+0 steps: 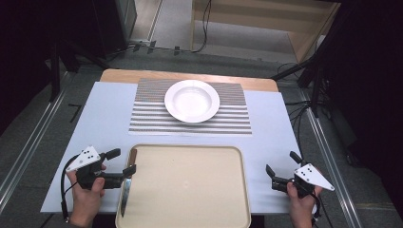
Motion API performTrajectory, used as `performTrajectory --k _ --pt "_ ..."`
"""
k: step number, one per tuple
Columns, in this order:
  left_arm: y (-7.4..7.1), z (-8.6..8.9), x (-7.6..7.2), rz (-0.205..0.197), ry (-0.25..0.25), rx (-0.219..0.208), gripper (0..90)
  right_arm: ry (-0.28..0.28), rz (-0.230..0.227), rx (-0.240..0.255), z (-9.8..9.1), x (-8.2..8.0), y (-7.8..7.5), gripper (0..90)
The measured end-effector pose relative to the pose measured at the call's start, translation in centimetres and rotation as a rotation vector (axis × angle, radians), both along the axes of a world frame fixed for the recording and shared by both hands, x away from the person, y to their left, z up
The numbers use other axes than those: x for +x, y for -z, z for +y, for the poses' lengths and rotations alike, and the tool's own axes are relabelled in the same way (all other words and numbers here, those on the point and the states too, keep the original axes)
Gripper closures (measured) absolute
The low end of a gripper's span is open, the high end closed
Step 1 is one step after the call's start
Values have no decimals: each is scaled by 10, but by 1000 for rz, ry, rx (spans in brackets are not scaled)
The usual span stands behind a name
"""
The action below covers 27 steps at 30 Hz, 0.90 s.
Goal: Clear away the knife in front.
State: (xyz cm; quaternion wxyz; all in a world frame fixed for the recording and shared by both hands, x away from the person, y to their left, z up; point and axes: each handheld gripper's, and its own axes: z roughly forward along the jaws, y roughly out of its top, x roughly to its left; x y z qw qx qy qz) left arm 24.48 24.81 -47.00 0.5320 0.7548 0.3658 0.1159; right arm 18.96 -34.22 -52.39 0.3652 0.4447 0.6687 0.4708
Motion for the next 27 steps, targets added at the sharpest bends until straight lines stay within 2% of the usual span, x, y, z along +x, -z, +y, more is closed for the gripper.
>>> performTrajectory --k 2,13,27 --pt "-1 3 0 -12 -1 -2 0 -1 -1 0 0 0 0 0" --pt "-5 19 -1 -36 -51 -6 0 0 0 0 0 0 0 0" --pt "-5 53 -1 -55 -125 -7 0 0 0 1 0 0 0 0"
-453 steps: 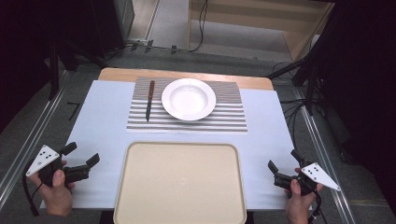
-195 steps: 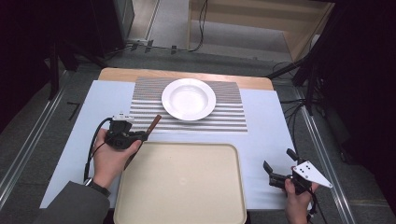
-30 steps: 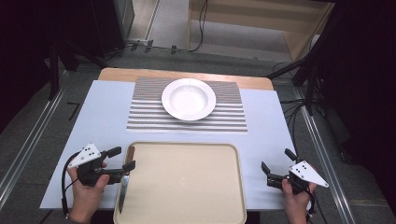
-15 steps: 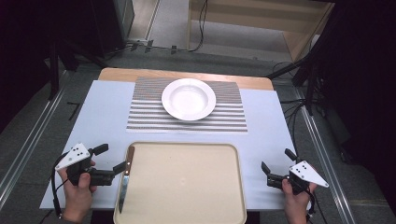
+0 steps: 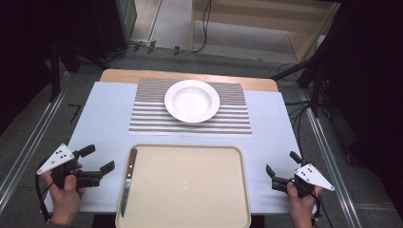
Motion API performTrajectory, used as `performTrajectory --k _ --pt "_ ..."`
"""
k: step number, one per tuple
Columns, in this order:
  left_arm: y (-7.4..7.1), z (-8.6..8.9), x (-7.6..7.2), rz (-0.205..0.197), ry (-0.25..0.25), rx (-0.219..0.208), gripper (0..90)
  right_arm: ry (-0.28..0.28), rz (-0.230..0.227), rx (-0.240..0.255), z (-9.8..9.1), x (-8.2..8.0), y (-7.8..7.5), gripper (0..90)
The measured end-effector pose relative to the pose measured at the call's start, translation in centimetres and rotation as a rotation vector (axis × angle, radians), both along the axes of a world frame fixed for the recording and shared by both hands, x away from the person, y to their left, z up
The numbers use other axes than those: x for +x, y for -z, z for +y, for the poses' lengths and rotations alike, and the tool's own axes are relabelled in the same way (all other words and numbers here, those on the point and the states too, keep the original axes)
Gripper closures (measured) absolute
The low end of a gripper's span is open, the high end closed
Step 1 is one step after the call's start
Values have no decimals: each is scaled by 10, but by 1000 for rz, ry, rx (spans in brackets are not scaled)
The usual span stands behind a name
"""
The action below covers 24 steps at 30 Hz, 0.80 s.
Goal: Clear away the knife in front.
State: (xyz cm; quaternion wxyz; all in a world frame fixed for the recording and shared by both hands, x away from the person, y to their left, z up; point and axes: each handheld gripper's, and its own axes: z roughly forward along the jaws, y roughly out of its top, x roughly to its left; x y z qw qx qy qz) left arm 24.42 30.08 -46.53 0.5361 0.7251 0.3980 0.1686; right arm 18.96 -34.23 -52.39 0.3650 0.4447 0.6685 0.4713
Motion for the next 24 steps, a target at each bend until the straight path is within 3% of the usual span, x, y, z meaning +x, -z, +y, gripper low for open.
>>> performTrajectory --k 9,24 --pt "1 23 0 6 -42 -23 0 1 1 1 0 0 0 0" --pt "6 54 -1 2 -116 -16 0 2 0 2 0 0 0 0"
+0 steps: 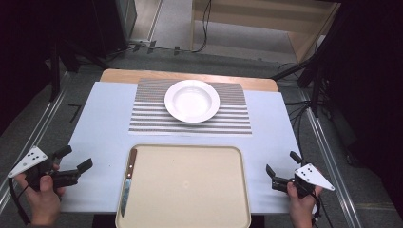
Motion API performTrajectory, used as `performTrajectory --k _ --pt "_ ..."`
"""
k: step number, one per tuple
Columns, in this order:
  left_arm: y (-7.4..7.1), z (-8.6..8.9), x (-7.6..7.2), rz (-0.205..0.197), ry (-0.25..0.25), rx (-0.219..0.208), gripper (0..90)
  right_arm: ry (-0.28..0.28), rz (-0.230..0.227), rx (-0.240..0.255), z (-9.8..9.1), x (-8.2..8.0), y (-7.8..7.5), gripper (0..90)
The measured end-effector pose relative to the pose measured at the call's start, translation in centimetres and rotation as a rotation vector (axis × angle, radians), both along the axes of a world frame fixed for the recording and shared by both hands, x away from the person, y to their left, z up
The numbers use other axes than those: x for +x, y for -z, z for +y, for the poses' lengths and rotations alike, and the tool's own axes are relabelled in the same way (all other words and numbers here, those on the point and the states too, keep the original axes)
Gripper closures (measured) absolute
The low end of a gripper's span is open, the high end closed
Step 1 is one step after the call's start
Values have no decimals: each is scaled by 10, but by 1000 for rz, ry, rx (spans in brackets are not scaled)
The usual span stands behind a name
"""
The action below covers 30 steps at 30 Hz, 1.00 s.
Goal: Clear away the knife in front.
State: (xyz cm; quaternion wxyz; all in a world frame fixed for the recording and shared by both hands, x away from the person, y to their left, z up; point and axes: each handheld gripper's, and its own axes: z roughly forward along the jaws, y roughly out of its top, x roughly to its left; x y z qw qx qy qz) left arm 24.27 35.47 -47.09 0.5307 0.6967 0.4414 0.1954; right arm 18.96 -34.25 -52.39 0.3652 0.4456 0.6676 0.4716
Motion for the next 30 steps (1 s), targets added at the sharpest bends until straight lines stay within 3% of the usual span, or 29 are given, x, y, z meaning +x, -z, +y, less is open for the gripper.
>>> performTrajectory --k 12,16,20,30 --pt "12 3 2 13 7 -6 0 0 0 0 0 0 0 0" --pt "17 3 2 16 14 -31 0 0 1 -2 0 0 0 0" --pt "19 1 -2 -14 17 -24 0 0 1 -6 0 0 0 0" --pt "20 1 -1 -11 21 -40 0 4 3 -4 1 0 0 0"
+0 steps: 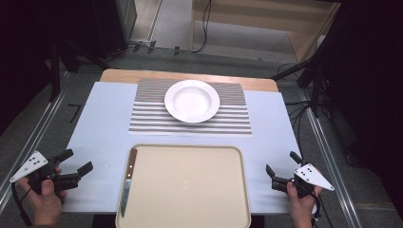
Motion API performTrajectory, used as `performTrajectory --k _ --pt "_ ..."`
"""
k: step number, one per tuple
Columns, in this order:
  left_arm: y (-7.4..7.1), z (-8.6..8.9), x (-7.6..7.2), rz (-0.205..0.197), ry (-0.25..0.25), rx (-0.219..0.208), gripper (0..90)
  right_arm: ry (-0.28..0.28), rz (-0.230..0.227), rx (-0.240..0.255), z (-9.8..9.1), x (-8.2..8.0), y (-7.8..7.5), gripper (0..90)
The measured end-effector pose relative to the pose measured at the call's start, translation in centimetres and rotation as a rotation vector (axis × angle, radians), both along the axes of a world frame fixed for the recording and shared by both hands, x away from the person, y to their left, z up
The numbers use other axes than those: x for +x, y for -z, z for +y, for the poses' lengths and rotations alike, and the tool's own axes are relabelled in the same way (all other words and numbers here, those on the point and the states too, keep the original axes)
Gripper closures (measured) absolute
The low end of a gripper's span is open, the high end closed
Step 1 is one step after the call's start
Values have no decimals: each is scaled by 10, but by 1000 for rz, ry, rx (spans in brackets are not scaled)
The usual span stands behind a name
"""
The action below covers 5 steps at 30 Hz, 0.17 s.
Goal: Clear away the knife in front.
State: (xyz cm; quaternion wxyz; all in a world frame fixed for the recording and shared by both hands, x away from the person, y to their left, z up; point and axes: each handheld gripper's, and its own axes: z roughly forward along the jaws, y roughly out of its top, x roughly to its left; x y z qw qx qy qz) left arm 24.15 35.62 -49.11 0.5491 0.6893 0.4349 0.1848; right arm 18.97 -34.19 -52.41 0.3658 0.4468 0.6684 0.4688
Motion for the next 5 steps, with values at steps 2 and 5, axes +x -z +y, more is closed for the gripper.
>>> performTrajectory --k 2,5 --pt "0 -1 0 3 1 11 0 0 0 0 0 0 0 0" --pt "0 -2 1 5 5 17 0 2 1 1 0 0 0 0"
